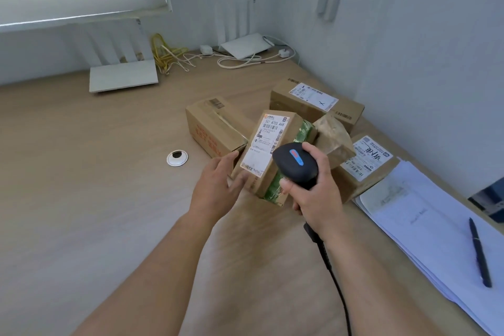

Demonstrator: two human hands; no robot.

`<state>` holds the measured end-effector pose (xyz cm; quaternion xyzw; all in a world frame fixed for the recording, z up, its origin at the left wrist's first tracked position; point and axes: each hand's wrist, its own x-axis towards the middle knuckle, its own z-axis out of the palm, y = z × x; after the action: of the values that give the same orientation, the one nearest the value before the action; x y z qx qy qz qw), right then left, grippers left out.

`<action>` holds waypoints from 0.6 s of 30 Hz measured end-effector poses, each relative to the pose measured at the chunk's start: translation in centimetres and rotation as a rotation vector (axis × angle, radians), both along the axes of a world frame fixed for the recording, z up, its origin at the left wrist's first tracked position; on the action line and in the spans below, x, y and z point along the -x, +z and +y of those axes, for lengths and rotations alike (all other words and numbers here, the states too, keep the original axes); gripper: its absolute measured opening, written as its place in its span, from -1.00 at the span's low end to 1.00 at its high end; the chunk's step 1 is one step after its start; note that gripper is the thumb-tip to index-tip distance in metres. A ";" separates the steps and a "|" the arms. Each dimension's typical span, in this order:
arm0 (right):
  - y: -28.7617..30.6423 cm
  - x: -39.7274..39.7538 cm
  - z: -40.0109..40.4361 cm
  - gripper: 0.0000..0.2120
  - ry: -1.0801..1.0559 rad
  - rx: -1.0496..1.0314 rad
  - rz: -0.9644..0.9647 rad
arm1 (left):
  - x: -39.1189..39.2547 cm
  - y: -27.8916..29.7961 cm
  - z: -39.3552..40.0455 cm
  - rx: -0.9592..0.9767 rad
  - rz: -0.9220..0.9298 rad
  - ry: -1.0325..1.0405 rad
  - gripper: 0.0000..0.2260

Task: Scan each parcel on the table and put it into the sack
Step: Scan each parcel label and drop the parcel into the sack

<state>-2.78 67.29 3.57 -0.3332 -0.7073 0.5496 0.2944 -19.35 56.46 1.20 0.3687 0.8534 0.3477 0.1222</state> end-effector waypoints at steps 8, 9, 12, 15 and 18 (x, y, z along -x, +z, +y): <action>-1.3 1.6 0.9 -0.29 -0.067 0.006 0.030 | 1.6 -2.1 2.4 0.010 -0.215 -0.006 -0.42; -1.4 1.6 0.9 -0.28 -0.071 0.011 0.035 | 1.6 -2.2 2.7 -0.017 -0.277 -0.007 -0.41; -1.5 1.5 1.0 -0.28 -0.074 0.033 0.056 | 1.4 -1.8 3.1 -0.082 -0.439 -0.003 -0.38; -1.2 1.2 0.8 -0.30 -0.067 0.072 0.079 | 0.9 -1.5 2.9 -0.110 -0.478 -0.026 -0.48; -1.1 0.6 0.1 -0.31 -0.029 0.096 0.076 | 0.7 -1.9 2.0 -0.087 -0.480 -0.037 -0.41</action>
<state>-3.41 67.38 2.44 -0.3360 -0.6634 0.5908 0.3130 -20.01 58.48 -0.68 0.2961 0.7770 0.4597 0.3119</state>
